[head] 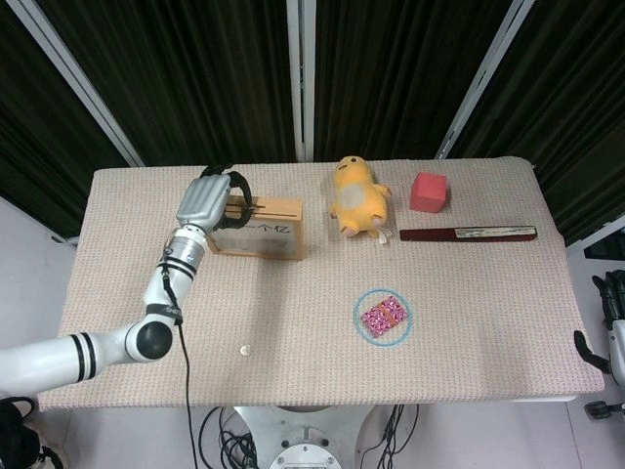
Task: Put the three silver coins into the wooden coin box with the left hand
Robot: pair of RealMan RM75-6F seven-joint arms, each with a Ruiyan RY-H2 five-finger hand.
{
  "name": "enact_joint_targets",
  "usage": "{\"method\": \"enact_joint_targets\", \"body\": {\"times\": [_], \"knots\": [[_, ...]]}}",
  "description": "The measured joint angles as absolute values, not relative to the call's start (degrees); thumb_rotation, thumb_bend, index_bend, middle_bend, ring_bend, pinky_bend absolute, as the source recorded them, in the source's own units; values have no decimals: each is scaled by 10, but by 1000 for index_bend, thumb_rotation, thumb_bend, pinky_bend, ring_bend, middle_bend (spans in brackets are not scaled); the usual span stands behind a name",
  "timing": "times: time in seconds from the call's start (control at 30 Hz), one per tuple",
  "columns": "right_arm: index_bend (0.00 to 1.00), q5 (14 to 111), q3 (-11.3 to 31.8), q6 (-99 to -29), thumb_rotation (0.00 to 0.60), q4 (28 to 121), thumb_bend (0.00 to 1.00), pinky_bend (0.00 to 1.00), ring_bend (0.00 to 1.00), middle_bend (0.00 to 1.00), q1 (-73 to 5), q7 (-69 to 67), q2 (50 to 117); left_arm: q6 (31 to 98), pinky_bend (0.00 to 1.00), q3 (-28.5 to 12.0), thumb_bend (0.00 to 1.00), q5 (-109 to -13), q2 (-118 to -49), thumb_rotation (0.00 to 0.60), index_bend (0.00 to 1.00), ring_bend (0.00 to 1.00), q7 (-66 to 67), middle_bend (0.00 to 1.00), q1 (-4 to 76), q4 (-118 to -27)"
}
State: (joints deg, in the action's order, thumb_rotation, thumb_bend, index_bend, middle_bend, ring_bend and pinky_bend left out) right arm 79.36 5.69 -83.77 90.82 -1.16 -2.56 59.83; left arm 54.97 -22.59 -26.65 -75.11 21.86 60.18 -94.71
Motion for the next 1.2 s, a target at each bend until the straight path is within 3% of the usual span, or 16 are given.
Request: {"method": "enact_joint_targets", "body": {"times": [0.3,0.77,0.93,1.2], "knots": [[0,792,56,-836,600,906,317,0,0,0,-11,-27,599,548,105,-222,462,-262,-749,600,722,94,209,334,603,-948],[0,789,56,-833,600,909,317,0,0,0,-12,-27,597,548,101,-221,414,-308,-751,600,199,94,175,262,597,-946],[0,789,57,-834,600,910,317,0,0,0,-11,-27,595,569,99,-230,367,-340,-755,600,124,81,155,229,591,-947],[0,789,58,-834,600,912,317,0,0,0,-12,-26,593,651,115,-238,187,-475,-761,600,146,79,122,230,567,-974]]}}
